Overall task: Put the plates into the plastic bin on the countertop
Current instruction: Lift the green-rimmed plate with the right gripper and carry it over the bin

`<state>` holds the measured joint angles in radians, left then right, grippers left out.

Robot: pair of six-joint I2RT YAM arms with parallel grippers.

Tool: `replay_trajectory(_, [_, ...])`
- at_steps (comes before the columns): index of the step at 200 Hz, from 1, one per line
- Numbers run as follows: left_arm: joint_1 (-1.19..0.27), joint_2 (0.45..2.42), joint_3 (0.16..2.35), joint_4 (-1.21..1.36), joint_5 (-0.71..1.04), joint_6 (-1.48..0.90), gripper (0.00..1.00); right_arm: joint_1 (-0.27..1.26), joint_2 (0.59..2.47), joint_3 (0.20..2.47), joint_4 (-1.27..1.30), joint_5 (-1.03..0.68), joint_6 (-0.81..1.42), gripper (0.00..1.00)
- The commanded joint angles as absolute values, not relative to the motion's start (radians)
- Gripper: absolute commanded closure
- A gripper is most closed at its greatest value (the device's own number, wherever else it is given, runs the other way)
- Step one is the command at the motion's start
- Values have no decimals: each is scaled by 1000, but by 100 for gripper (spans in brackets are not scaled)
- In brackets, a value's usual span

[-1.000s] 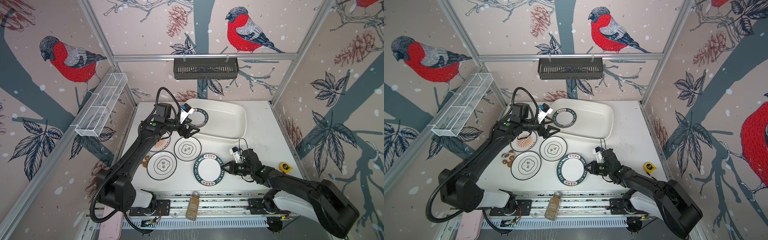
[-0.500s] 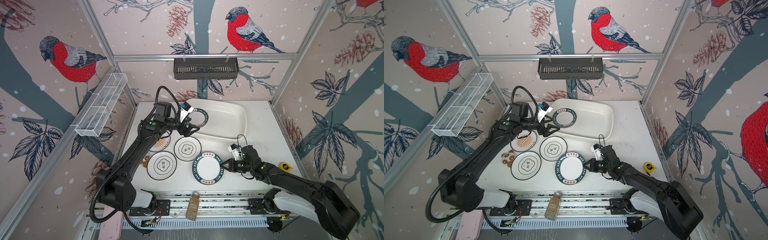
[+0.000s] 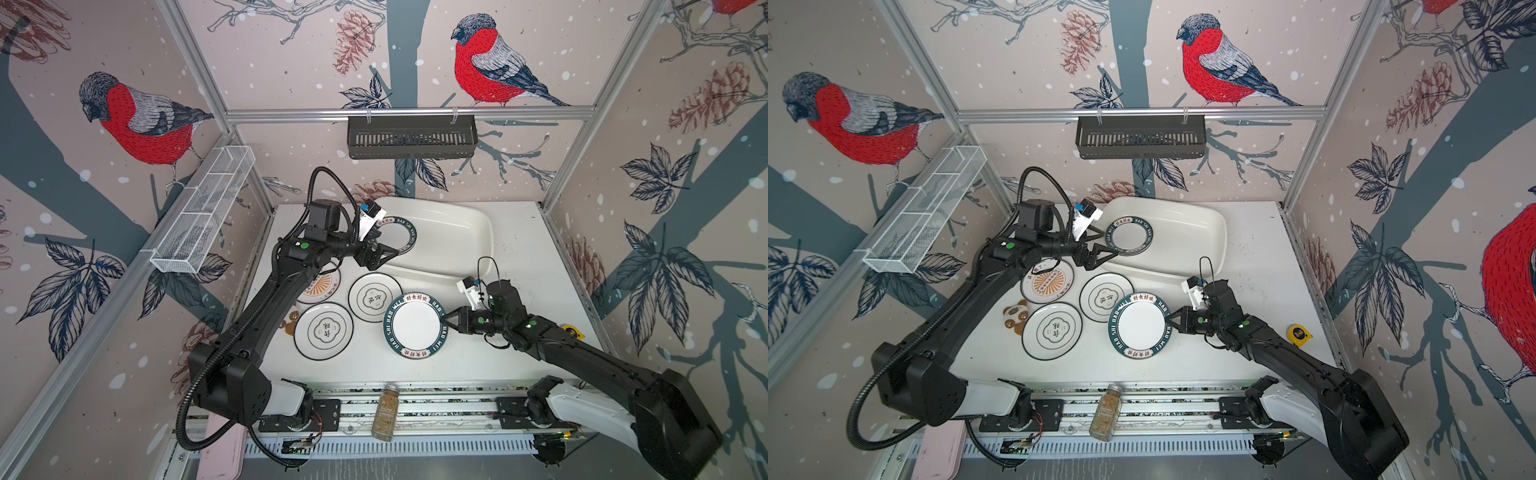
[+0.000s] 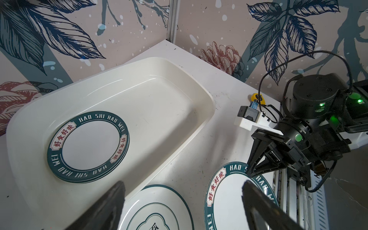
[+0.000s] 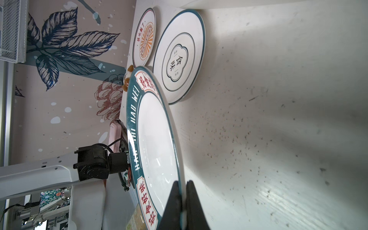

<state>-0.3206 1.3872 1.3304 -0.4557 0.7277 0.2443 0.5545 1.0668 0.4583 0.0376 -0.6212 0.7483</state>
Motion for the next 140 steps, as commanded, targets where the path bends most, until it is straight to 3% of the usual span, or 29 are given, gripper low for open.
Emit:
replay_trajectory(1, [-313, 1370, 1336, -469, 721, 262, 9, 545, 1061, 492, 30, -659, 715, 99])
replay_trajectory(81, [-276, 1327, 1312, -437, 735, 231, 9, 470, 1051, 623, -42, -689, 673, 99])
replay_trajectory(140, [-240, 1293, 1300, -413, 758, 212, 9, 297, 1134, 773, -71, -723, 618, 99])
